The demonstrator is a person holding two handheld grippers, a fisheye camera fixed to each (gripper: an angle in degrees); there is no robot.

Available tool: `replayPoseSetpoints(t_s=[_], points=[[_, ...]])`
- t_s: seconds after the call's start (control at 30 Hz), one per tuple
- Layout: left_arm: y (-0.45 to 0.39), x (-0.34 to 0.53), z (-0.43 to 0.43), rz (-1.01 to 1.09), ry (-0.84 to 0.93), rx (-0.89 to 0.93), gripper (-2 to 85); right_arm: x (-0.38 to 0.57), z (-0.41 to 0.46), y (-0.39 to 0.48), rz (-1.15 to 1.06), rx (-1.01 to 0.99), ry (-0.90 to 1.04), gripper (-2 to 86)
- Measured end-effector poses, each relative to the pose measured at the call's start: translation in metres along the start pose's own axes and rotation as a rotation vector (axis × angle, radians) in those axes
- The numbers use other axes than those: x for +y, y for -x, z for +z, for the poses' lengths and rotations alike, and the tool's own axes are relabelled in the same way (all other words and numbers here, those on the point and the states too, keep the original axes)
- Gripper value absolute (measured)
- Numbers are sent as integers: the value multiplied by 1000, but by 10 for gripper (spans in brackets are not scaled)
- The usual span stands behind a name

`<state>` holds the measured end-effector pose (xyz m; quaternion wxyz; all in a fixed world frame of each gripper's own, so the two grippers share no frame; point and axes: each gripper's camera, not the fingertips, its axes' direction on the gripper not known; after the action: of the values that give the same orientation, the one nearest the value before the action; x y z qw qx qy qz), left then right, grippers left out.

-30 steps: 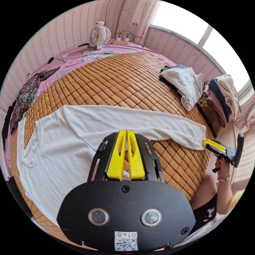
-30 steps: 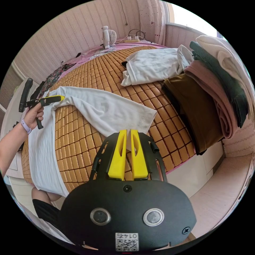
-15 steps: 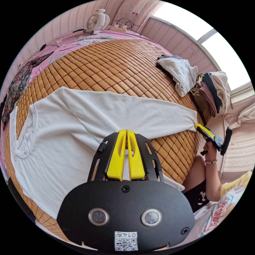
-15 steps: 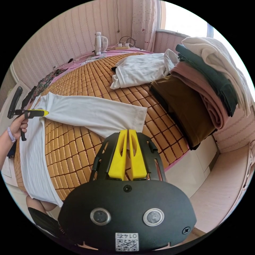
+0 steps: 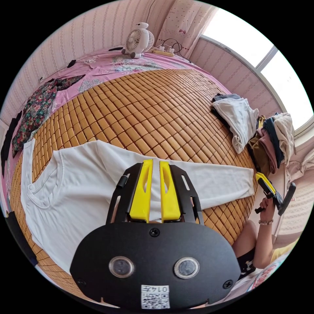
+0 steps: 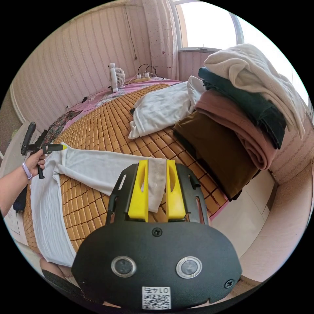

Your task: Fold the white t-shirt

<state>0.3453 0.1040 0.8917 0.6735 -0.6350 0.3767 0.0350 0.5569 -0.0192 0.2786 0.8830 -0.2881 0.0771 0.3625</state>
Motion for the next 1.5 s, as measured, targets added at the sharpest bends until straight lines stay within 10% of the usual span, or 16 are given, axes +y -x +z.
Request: replayPoseSetpoints(t_s=[1.5], points=[[56,71,-36,-245,-47,-116,37,48,75,61,-113,123,148,2]])
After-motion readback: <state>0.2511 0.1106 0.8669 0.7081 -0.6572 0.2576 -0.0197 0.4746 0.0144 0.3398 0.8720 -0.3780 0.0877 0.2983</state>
